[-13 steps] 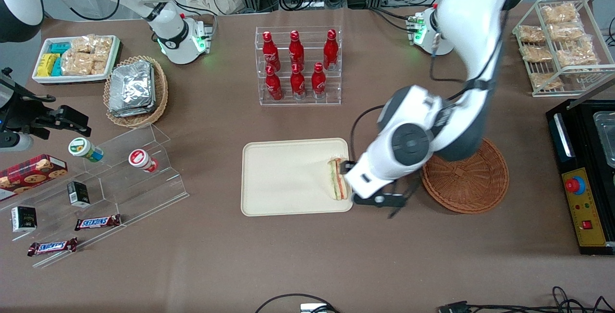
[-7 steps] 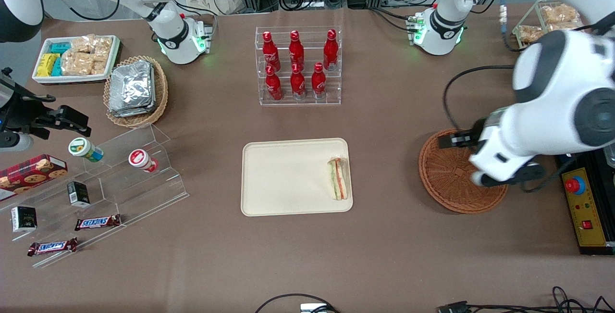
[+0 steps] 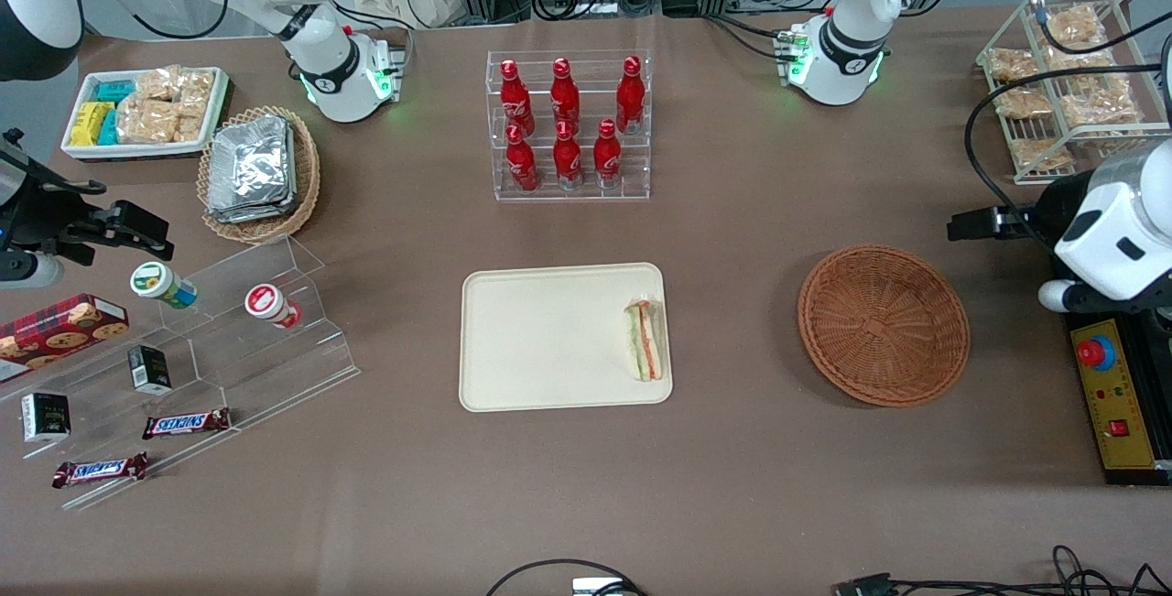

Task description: Place sandwich from basket to tray

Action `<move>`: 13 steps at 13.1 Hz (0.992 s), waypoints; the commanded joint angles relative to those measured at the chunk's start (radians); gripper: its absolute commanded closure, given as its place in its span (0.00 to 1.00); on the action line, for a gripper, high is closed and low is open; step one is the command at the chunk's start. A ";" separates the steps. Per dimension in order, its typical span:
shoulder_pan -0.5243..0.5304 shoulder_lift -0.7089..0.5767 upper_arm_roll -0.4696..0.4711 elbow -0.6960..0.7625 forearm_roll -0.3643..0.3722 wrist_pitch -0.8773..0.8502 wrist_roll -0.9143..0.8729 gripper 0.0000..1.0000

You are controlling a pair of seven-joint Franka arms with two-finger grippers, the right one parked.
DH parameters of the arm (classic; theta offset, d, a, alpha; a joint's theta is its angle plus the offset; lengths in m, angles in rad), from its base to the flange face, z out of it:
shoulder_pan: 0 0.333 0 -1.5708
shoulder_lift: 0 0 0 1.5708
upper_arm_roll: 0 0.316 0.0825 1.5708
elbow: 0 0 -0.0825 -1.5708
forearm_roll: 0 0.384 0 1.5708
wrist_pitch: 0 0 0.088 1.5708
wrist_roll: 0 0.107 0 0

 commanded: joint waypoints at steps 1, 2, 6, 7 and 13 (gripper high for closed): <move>-0.004 -0.103 -0.009 -0.173 0.041 0.079 0.021 0.00; -0.004 -0.155 -0.009 -0.267 0.041 0.149 0.025 0.00; -0.004 -0.314 -0.009 -0.518 0.045 0.344 0.037 0.00; -0.004 -0.315 -0.008 -0.517 0.047 0.351 0.046 0.00; 0.001 -0.304 -0.006 -0.465 0.096 0.348 0.141 0.00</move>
